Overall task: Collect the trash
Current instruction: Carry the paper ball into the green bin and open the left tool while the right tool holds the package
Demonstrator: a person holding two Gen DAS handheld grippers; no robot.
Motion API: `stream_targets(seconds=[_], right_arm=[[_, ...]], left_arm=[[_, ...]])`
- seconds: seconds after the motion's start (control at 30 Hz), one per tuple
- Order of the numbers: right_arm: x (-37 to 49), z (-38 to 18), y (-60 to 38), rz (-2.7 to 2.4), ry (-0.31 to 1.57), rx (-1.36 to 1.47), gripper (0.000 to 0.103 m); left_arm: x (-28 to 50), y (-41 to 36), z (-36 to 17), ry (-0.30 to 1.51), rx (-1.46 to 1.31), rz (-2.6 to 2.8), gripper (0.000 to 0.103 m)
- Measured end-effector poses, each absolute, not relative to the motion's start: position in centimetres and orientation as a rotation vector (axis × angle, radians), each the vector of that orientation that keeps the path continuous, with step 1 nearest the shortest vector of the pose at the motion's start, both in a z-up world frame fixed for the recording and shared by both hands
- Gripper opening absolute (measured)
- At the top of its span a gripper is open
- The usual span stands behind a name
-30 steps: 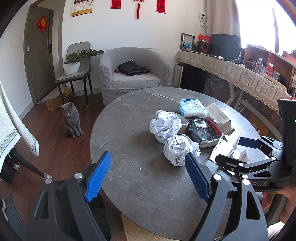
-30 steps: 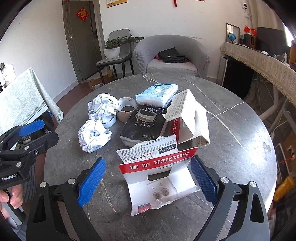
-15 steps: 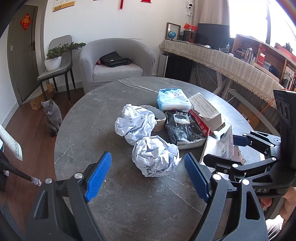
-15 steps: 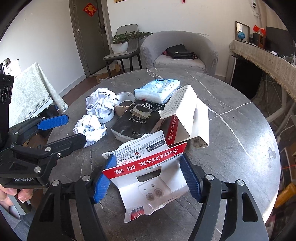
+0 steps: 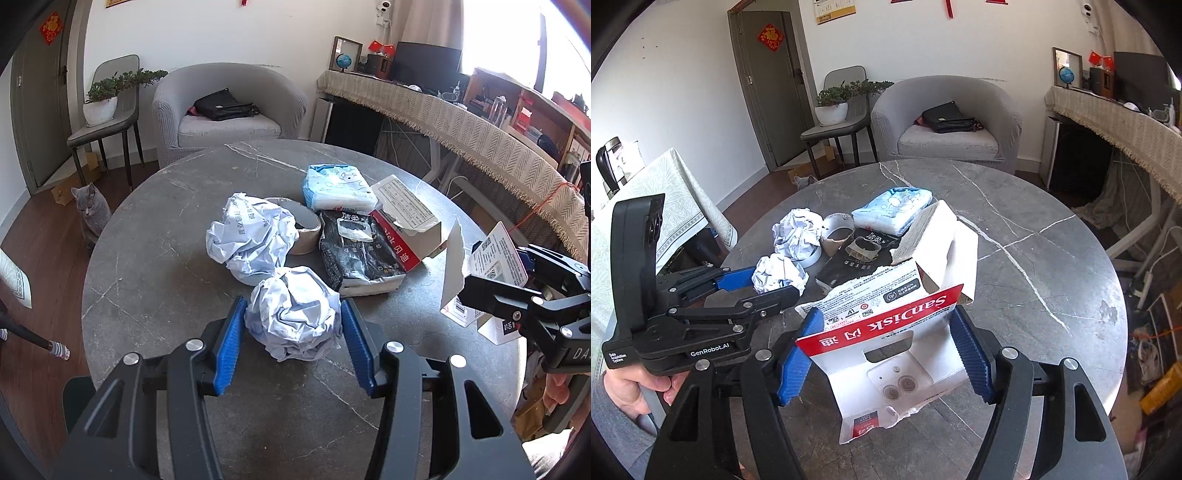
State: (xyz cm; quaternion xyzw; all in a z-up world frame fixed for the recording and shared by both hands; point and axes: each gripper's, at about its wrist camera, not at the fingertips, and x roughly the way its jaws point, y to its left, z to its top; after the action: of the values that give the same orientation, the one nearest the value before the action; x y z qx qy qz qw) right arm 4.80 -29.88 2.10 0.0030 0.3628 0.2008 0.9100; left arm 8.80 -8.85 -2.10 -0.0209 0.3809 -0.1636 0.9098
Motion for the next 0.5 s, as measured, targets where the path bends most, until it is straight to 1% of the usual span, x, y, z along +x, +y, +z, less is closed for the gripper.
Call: stream_targets(seconds=[0.3, 0.5], right_arm=[[4.4, 3.7, -27.7, 0.452, 0.72, -0.006, 0.071], [4.5, 4.4, -24.7, 0.498, 0.695, -0.019, 0.071]], left_arm=[[7.4, -7.2, -1.5, 0.774, -0.078, -0.34, 0.052], [6.3, -4.5, -0.7, 0.745, -0.121, -0.308, 0.052]])
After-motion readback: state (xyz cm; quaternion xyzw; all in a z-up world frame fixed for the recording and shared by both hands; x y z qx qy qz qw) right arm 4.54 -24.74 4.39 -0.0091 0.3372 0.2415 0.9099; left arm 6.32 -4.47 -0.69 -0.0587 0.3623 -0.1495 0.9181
